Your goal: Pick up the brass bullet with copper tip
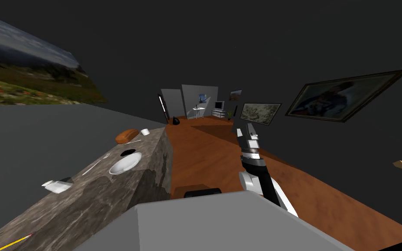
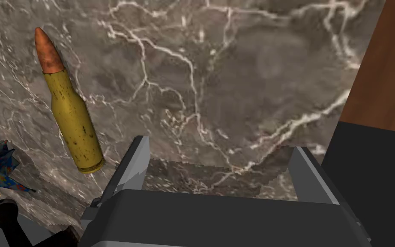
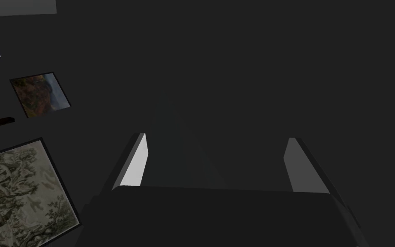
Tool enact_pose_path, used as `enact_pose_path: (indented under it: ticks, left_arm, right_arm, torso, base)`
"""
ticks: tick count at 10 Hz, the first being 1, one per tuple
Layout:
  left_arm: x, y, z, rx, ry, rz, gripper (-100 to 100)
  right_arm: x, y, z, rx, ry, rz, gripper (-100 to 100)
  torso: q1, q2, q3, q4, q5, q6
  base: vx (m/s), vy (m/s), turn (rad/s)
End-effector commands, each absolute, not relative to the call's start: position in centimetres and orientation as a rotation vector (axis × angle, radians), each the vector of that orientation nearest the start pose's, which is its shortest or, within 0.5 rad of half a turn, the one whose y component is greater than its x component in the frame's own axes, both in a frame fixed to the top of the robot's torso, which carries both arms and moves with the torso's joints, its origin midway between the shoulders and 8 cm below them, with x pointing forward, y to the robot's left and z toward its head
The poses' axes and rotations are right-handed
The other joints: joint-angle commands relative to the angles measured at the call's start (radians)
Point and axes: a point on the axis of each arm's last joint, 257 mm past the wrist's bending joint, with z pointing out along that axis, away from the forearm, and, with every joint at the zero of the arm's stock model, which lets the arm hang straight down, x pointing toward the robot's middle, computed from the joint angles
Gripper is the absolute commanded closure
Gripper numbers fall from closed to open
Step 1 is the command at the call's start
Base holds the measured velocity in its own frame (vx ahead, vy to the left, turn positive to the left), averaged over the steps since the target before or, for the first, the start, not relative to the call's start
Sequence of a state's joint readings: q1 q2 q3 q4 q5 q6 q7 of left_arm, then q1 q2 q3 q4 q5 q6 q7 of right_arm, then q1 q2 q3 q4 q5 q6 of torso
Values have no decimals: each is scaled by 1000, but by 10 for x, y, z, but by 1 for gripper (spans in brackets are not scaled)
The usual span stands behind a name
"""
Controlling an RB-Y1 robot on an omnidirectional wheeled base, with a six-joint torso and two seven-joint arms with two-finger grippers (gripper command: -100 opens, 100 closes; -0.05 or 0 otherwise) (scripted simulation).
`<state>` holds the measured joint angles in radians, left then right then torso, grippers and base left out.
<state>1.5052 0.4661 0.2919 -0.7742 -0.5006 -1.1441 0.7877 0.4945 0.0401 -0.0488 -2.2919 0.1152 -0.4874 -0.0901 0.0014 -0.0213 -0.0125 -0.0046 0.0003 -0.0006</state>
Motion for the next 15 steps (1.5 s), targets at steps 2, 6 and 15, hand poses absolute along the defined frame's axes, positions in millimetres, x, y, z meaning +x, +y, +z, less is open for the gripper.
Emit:
enact_pose_path:
  ticks: [2, 6, 15]
  left_arm:
    - [-401, 416, -318, -2360, 1642, -213, -100]
    - [-408, 410, -320, -2404, 1603, -208, -100]
    - [-401, 403, -344, -2409, 1598, -221, 100]
  right_arm:
    - [343, -286, 29, 642, 620, 1264, 0]
    - [343, -285, 29, 642, 620, 1264, 0]
    - [343, -285, 29, 642, 620, 1265, 0]
  torso:
    - [-1, 1, 1, 0, 0, 0]
    - [-1, 7, 4, 1, 0, 0]
    - [-6, 23, 14, 6, -1, -1]
  base:
    - [281, 84, -131]
    - [188, 85, -81]
    - [-2, 15, -1]
